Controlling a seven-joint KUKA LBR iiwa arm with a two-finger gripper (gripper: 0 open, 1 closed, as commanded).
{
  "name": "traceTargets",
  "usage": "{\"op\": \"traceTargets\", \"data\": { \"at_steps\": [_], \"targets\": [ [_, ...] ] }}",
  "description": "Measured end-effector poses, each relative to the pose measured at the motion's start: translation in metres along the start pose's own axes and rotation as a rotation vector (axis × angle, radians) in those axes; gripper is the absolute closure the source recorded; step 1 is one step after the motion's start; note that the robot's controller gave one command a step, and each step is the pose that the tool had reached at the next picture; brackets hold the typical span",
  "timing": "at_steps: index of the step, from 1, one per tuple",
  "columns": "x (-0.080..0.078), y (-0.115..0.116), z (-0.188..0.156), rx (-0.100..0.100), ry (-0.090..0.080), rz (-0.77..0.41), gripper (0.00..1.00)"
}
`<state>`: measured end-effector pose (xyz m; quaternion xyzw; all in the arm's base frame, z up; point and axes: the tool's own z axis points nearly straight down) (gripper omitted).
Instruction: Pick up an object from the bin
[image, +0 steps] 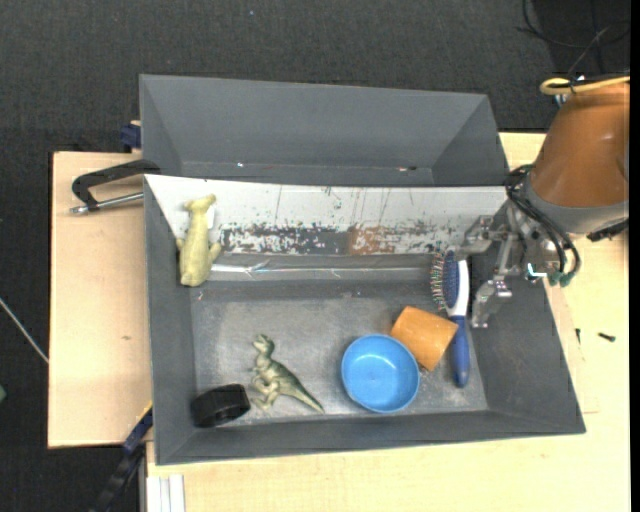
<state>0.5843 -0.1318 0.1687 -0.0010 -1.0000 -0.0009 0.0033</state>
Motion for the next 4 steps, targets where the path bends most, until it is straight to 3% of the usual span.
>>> {"op": "traceTargets", "data": {
  "at_steps": [1,2,3,4],
  "targets": [
    [0.029,-0.004,0.076,0.007,-0.031,-0.242,0.0],
    [0.049,0.004,0.081,0.016,-0.053,-0.366,0.0],
    [0.06,0.003,0.085,0.005,-0.007,-0.369,1.0],
    [0.011,0.014,-0.138,0.009,-0.024,-0.438,1.0]
  ]
}}
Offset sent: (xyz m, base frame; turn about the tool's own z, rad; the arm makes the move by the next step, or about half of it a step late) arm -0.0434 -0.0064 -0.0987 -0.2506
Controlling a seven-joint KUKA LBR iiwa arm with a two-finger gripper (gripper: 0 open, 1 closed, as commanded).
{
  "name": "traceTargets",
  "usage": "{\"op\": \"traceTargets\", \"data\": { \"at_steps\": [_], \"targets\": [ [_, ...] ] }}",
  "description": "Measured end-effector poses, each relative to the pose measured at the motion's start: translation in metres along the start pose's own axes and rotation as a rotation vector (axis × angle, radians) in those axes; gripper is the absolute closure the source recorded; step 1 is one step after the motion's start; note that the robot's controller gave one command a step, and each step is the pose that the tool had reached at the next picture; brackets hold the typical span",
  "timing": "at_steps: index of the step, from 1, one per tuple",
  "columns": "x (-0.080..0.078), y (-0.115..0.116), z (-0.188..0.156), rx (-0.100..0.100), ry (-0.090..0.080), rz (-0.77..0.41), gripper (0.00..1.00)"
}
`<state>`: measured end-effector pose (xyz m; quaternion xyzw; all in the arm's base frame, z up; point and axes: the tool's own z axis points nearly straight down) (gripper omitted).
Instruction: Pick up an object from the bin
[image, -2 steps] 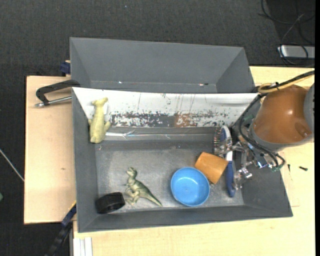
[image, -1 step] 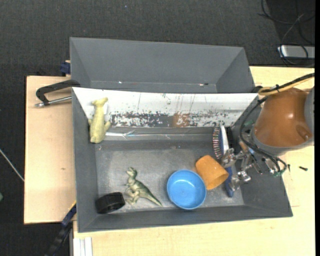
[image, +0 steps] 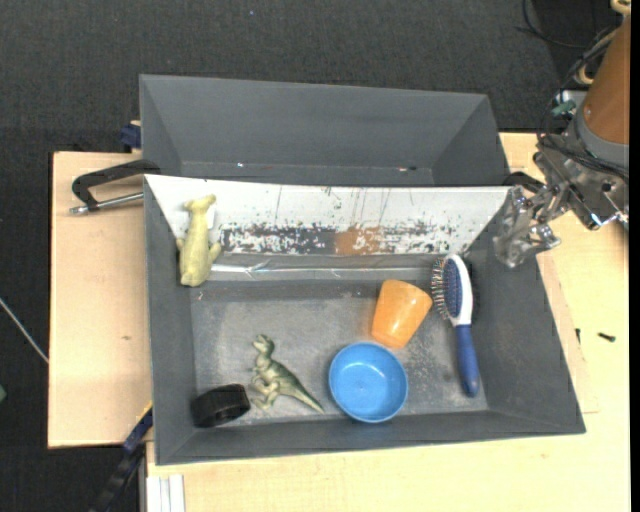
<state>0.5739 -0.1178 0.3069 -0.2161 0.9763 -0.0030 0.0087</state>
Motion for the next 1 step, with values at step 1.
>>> {"op": "traceTargets", "data": {
  "at_steps": [1],
  "targets": [
    [0.002,0.0005,0.0051,-0.007,0.009,0.001,0.0]
  ]
}}
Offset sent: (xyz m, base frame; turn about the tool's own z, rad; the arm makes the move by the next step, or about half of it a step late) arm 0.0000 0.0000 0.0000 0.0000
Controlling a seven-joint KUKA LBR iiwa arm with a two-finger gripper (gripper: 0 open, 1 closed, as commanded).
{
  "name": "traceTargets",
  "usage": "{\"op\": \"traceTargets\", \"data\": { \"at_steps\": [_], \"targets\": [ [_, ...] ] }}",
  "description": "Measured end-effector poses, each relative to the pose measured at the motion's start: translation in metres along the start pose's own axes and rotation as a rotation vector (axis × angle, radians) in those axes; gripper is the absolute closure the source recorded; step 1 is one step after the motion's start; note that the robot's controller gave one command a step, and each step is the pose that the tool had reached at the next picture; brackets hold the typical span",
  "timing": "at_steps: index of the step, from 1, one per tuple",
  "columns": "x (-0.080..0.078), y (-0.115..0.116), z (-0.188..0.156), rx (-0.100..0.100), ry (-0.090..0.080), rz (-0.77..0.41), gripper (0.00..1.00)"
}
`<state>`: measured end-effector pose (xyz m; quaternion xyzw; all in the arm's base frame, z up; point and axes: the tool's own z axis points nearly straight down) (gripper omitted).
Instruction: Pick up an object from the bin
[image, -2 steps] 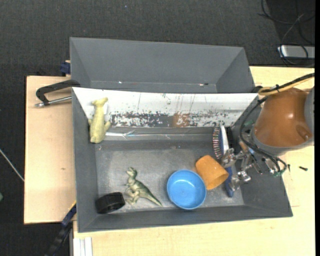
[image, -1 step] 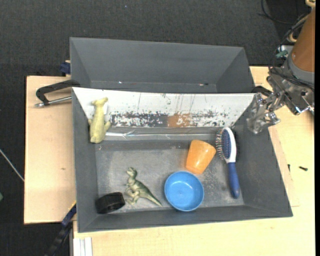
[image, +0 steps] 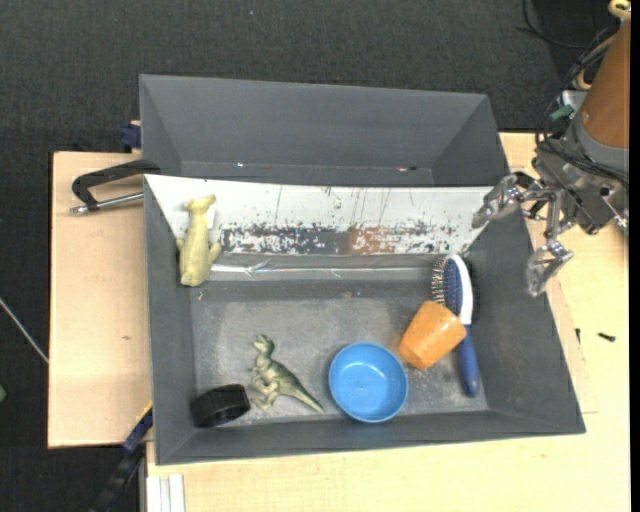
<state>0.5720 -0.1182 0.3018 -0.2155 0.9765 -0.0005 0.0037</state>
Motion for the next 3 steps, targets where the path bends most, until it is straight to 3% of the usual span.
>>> {"op": "traceTargets", "data": {
  "at_steps": [1,2,3],
  "targets": [
    [-0.005,0.07,0.108,-0.009,0.009,-0.209,0.0],
    [0.016,0.046,0.224,-0.009,0.009,-0.413,0.0],
    [0.014,0.045,0.22,-0.003,0.004,-0.414,1.0]
  ]
}}
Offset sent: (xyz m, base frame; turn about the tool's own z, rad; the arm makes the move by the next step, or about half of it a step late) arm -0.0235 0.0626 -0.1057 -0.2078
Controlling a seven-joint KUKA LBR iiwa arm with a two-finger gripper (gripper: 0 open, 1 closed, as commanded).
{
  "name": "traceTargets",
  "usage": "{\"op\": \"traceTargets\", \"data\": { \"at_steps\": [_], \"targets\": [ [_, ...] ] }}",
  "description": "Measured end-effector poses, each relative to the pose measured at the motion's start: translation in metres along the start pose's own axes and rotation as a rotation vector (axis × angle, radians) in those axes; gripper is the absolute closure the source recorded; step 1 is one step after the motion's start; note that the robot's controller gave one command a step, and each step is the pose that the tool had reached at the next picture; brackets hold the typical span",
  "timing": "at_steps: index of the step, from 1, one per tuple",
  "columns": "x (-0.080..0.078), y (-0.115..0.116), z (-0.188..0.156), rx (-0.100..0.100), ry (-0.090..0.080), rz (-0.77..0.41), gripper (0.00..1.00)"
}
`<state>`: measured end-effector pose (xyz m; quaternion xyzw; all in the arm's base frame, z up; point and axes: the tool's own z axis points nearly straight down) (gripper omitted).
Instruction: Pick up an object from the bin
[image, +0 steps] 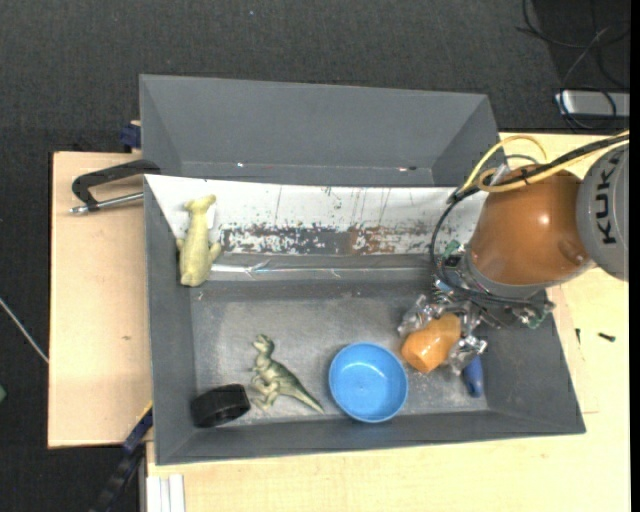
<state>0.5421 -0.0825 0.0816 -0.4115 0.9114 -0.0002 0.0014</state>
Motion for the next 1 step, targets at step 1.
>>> {"op": "traceTargets", "data": {
  "at_steps": [1],
  "targets": [
    [0.0011,-0.0064,-0.1293,0.01,-0.007,0.027,1.0]
  ]
}}
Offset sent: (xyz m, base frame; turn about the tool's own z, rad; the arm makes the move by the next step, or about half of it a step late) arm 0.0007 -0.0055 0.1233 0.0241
